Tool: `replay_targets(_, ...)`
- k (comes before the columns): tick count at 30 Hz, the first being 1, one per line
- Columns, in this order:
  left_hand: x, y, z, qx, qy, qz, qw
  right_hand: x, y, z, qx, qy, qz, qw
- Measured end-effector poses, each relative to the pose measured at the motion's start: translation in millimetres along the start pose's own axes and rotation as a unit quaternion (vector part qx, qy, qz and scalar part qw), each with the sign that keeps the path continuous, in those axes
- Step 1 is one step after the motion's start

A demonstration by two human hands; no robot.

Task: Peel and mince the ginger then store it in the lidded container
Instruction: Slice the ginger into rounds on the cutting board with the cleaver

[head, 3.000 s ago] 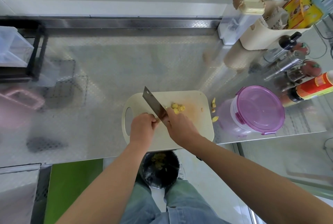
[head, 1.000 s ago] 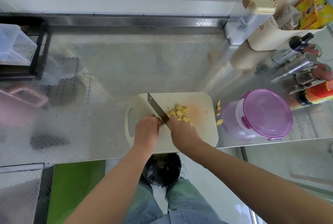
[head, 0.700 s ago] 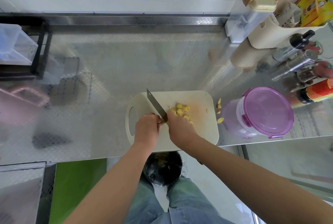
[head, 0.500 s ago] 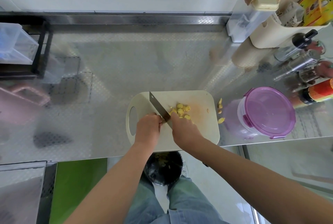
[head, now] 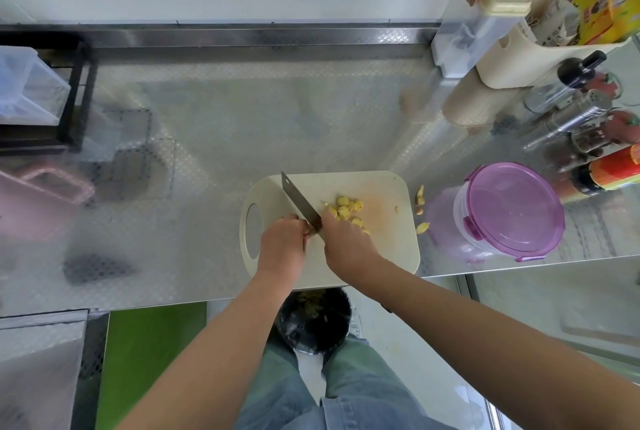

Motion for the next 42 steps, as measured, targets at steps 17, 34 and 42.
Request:
replay_targets(17, 2, -3, 1, 0.005, -0.021, 0.007, 1.000, 3, -1, -1, 0.003, -0.028, -0.004, 1.000)
replay_targets(34, 6, -3, 4, 0.012, -0.018, -0.002, 1.000, 13, 11, -10, 0.003, -0.013, -0.017, 1.000)
replay_targets(42, 5, -2, 0, 0.017, -0.032, -0.011, 0.999, 10, 10, -9, 0.006, -0.009, -0.017, 1.000)
Point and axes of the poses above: each hand's wrist, its own y-axis away from the middle knuckle, its own x-axis out of the palm, z = x × y, the point moved 10 cm from there along -y, towards the middle knuckle, and after that the axes turned 8 degrees about -z, right-handed, at the moved point
